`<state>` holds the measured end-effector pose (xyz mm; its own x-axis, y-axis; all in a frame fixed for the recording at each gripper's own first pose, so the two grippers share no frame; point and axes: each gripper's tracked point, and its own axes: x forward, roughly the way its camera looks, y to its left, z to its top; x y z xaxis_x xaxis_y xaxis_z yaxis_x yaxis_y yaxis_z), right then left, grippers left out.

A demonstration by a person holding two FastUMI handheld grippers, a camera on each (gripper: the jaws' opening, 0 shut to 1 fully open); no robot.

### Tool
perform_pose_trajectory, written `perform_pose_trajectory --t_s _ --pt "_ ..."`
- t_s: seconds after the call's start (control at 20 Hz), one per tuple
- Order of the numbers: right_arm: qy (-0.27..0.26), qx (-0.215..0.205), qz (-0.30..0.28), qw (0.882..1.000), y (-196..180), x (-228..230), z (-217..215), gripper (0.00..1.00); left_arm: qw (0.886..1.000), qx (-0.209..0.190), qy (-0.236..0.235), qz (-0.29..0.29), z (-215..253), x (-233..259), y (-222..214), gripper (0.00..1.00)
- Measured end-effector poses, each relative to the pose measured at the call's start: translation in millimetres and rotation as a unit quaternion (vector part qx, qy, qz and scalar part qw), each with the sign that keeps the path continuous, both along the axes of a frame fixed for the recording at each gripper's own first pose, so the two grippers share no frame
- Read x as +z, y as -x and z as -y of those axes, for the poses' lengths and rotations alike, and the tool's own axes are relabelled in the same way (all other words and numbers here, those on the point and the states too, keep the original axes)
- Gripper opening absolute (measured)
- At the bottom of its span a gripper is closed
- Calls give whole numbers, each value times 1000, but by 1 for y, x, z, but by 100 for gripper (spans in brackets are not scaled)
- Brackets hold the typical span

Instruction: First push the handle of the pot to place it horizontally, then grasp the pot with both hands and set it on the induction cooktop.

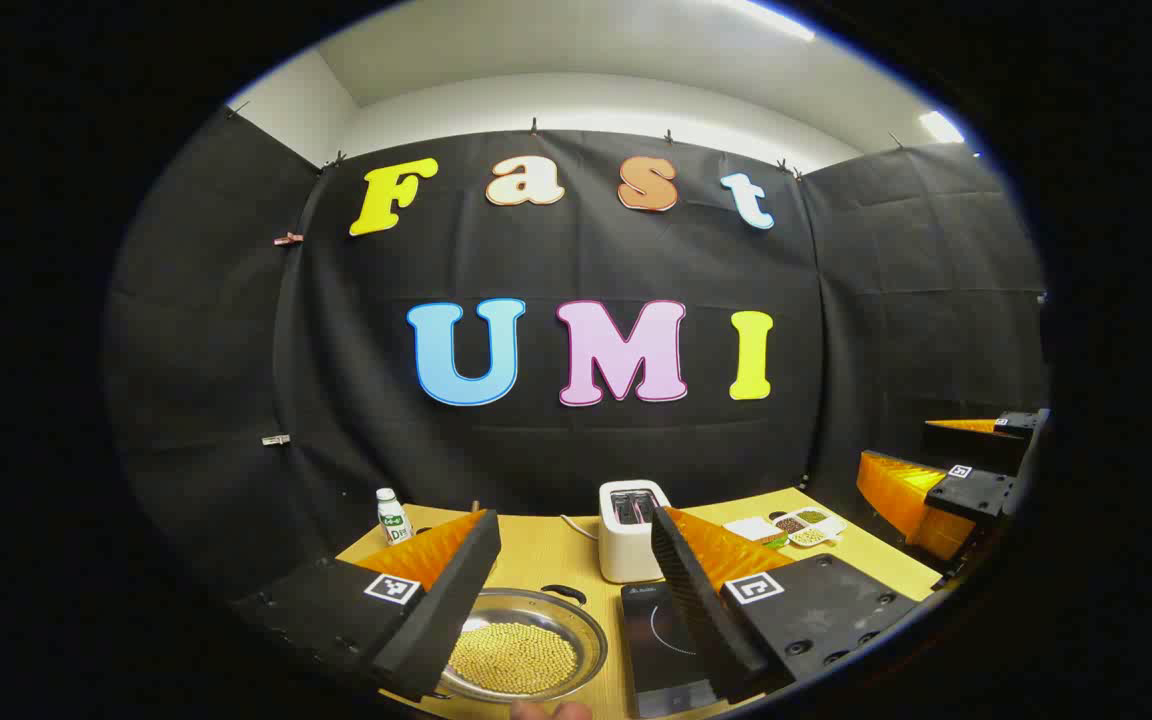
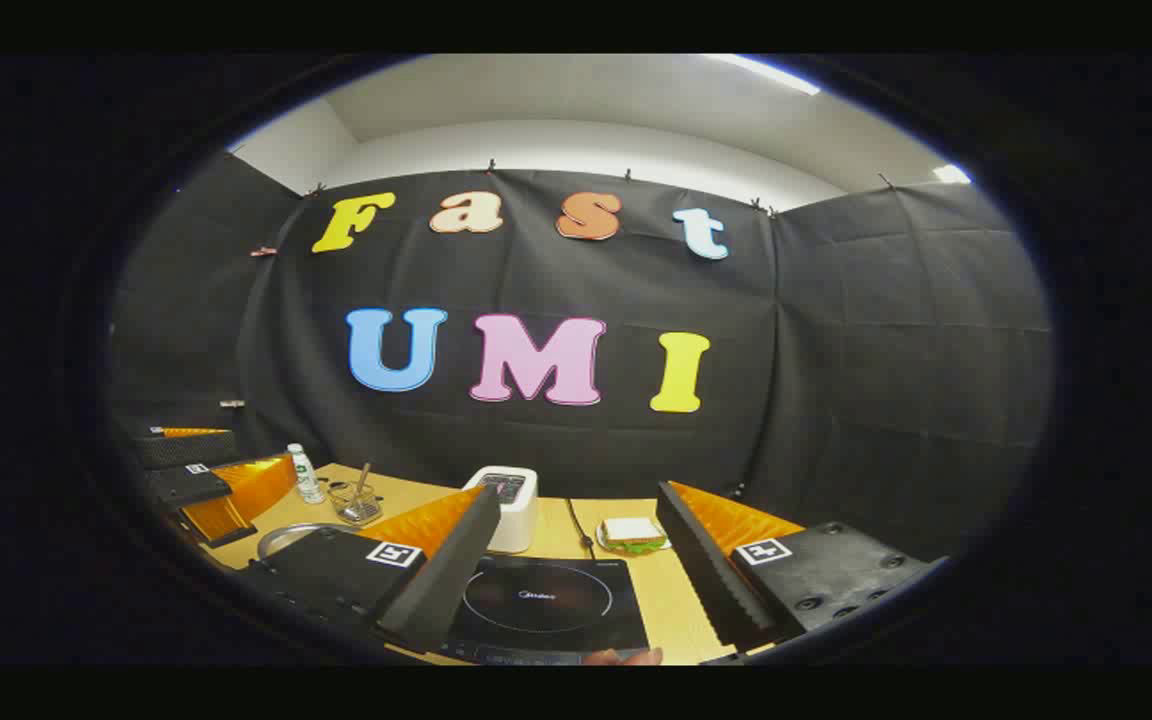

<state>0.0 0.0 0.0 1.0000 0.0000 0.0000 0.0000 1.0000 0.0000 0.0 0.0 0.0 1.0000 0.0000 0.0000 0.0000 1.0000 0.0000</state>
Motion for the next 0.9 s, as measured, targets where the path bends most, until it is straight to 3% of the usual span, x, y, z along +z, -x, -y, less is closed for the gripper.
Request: perform_pose_trajectory --t_s 0.9 --pt "-1 -3 2 1000 1 1 -1 96 1000 -4 -1 -1 0 -2 3 95"
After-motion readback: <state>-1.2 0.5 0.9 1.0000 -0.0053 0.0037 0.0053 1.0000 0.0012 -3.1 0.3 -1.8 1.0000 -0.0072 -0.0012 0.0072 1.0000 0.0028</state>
